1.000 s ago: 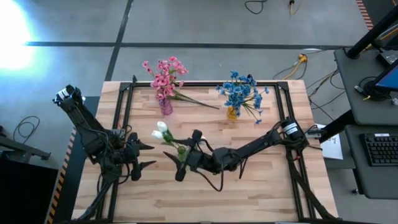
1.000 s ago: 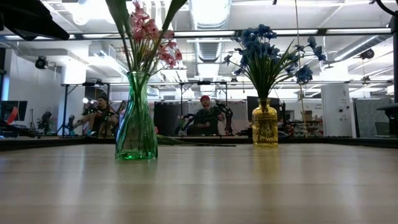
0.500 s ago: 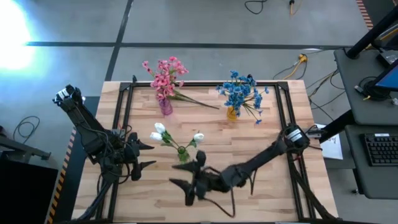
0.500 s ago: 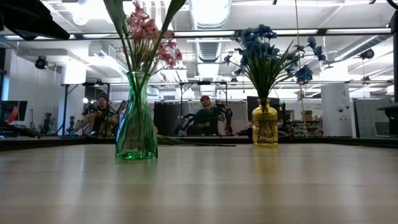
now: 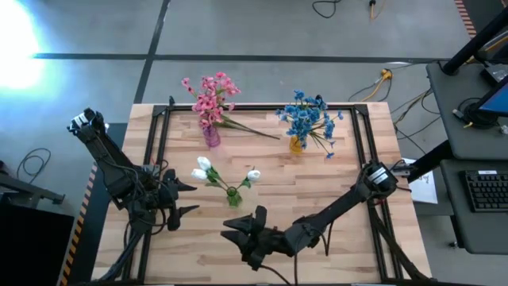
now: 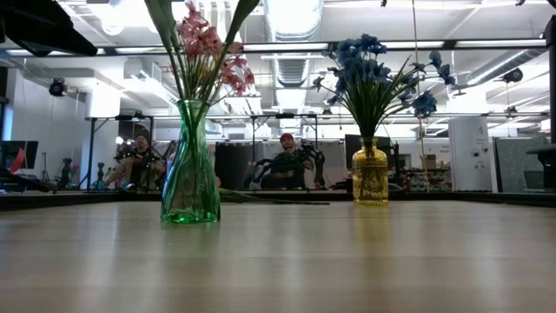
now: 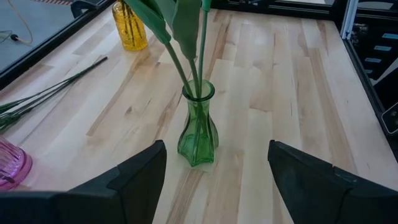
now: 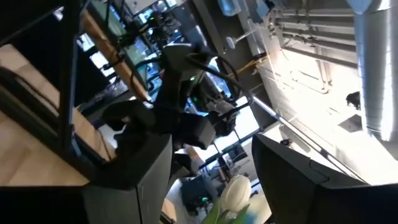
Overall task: Sort flowers into vase by color
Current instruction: Put the pink flowers into the pink vase
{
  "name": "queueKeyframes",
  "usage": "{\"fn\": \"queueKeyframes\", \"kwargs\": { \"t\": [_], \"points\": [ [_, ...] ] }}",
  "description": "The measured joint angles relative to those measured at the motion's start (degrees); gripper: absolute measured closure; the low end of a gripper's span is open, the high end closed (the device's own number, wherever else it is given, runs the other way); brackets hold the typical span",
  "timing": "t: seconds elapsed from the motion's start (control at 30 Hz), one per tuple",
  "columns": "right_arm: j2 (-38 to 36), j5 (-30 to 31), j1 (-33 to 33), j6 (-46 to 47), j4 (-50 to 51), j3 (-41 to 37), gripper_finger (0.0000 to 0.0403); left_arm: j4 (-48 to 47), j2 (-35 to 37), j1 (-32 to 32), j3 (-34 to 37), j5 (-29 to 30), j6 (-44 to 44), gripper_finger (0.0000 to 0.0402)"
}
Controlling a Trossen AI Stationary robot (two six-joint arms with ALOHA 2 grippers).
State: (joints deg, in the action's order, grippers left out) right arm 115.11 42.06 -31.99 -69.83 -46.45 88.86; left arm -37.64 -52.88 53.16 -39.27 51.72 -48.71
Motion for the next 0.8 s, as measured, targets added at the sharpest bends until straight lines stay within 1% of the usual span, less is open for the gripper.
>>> {"fn": "queueKeyframes", "kwargs": {
  "t": [0.3,0.43,0.57,0.8],
  "points": [
    [0.0,1.0,0.4,0.2,0.4,0.0,0.0188,-0.1,0.0,0.0,0.0,0.3,0.0,0.0134],
    [0.0,4.9,0.2,-3.1,0.3,0.0,0.0188,-0.1,0.0,0.0,0.0,0.3,0.0,0.0134],
    [-0.6,10.1,-0.3,-4.1,0.1,0.0,0.0188,-0.1,0.0,0.0,0.0,0.3,0.0,0.0134],
    [-5.6,15.1,-2.7,-4.0,-0.1,-0.1,0.0188,-0.1,0.0,-0.1,0.0,0.3,-0.4,0.0134]
  ]
}}
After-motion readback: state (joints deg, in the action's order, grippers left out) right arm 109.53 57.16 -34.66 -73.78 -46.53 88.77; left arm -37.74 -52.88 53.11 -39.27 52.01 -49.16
